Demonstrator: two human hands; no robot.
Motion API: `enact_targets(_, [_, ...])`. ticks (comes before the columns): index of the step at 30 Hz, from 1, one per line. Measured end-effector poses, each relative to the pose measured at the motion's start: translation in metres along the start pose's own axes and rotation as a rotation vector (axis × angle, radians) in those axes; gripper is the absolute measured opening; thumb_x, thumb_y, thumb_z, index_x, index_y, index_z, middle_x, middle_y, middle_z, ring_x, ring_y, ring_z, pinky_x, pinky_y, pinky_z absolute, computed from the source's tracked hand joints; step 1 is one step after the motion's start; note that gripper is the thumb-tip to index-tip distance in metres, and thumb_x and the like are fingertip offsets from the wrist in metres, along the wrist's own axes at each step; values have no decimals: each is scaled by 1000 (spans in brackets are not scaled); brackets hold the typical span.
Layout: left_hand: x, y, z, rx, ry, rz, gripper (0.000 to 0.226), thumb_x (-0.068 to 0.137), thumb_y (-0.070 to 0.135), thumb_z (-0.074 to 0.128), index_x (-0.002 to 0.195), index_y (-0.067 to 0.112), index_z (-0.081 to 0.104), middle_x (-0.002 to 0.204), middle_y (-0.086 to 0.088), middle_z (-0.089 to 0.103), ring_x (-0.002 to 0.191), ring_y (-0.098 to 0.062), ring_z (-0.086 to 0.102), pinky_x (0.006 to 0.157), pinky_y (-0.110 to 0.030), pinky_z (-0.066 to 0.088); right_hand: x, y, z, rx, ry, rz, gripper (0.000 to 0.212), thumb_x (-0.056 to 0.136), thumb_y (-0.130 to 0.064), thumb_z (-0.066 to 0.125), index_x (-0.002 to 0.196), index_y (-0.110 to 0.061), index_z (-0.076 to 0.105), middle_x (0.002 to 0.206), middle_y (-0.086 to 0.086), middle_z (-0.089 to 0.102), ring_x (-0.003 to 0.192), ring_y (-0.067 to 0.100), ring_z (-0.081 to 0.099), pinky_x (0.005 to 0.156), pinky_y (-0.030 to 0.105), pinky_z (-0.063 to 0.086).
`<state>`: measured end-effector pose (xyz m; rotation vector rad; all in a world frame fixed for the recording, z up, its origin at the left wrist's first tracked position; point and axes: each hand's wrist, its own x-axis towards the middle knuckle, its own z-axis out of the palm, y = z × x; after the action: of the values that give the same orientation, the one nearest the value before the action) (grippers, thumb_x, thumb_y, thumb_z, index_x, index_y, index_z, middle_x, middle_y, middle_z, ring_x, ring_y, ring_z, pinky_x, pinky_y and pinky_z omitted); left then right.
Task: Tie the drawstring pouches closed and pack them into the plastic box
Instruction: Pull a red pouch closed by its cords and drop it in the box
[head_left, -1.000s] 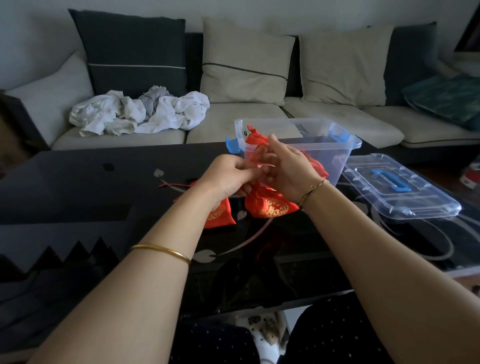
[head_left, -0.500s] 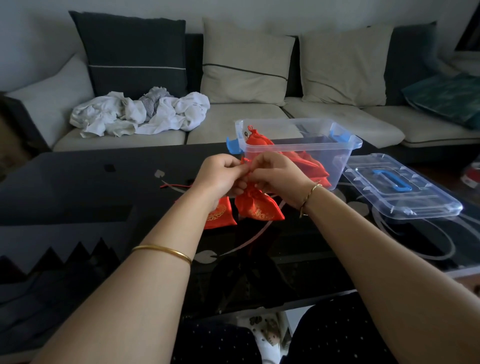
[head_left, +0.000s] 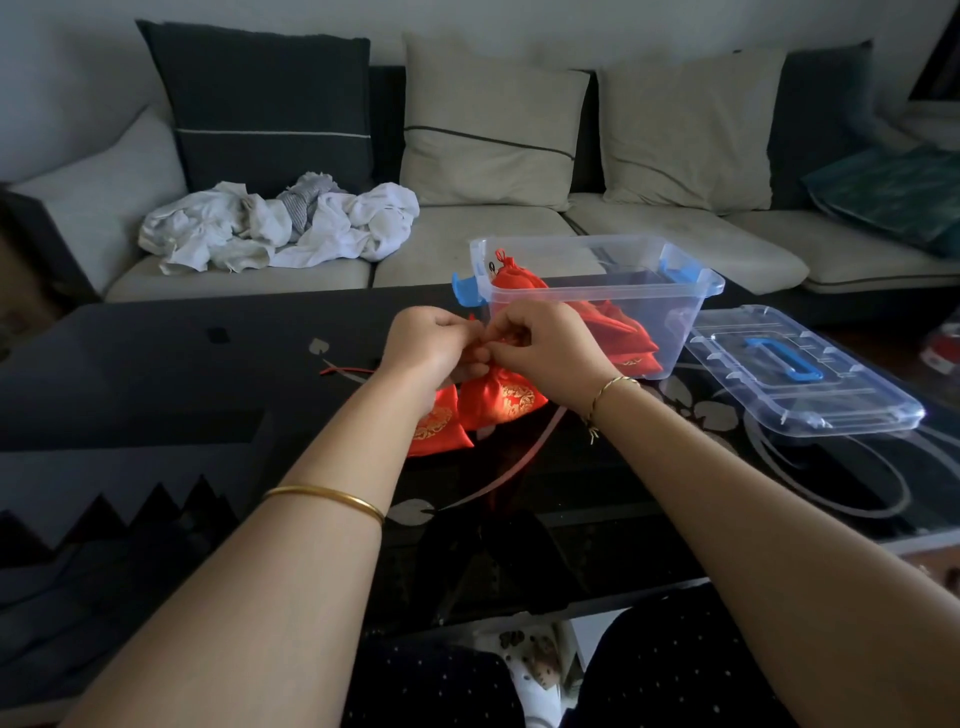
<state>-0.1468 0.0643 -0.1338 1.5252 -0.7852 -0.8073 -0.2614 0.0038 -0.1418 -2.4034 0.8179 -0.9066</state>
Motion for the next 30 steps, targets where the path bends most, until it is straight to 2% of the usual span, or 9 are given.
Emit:
enact_targets(2, [0, 2, -1, -8, 41, 27, 13, 89, 1, 58, 78, 5, 63, 66, -10, 61, 51, -13, 59, 49, -20, 51, 1, 1, 2, 53, -12, 51, 6, 83, -10, 63, 81, -11, 69, 70, -9, 59, 63, -1, 51, 58, 7, 39])
enact_targets(4, [0, 5, -2, 6, 101, 72, 6, 89, 1, 58, 91, 5, 62, 76, -9, 62, 61, -14, 61, 55, -21, 54, 2, 3, 2, 188, -2, 168, 9, 84, -9, 63, 76, -12, 68, 64, -8, 57, 54, -3, 50, 54, 6, 39])
enact_targets(6, [2, 6, -6, 85, 157, 145, 19, 86, 2, 60, 104, 6, 60, 90, -9, 62, 74, -14, 63, 60, -22, 55, 1, 8, 2, 357, 11, 297, 10, 85, -8, 62, 77, -4, 67, 63, 0, 57, 51, 1, 49, 57, 16, 43])
enact_targets(9, [-2, 8, -7, 246, 119, 297, 13, 82, 5, 62, 94, 11, 64, 84, -1, 59, 77, -11, 58, 64, -23, 53, 0, 11, 2, 574, 19, 435, 15, 87, -5, 59, 77, 6, 64, 64, 14, 53, 55, 18, 46, 59, 31, 41])
enact_targets(13, [-7, 6, 1, 535, 59, 483, 6, 79, 13, 69, 83, 16, 72, 89, 0, 56, 75, -9, 53, 74, -20, 44, 0, 7, 1, 740, -1, 477, 17, 90, -5, 57, 73, -2, 62, 58, 9, 46, 50, 14, 39, 51, 25, 34])
enact_targets(16, [-4, 4, 2, 636, 117, 498, 9, 79, 21, 72, 88, 18, 72, 100, -1, 48, 82, -13, 55, 79, -20, 43, 1, 6, 0, 870, -18, 539, 17, 91, -4, 55, 75, -6, 62, 60, 6, 45, 50, 10, 36, 49, 20, 31])
enact_targets(20, [-4, 3, 3, 705, 99, 519, 12, 80, 20, 71, 91, 16, 73, 107, -6, 50, 88, -18, 57, 79, -26, 46, 2, 6, -1, 1062, -66, 615, 18, 92, -5, 52, 76, -8, 58, 63, 3, 41, 51, 8, 32, 49, 17, 28])
enact_targets(27, [-2, 2, 3, 694, 104, 521, 5, 82, 16, 70, 80, 12, 70, 100, -3, 52, 82, -15, 56, 73, -21, 40, -1, 5, -4, 1023, -132, 583, 18, 93, -6, 51, 77, -7, 59, 66, 4, 45, 55, 8, 35, 55, 20, 31])
enact_targets(30, [-1, 3, -1, 657, 125, 514, 10, 85, 13, 64, 81, 5, 68, 93, -4, 60, 82, -15, 55, 75, -25, 42, -1, 8, -7, 833, -68, 516, 16, 91, -5, 55, 76, -6, 60, 63, 3, 47, 53, 8, 38, 52, 19, 34])
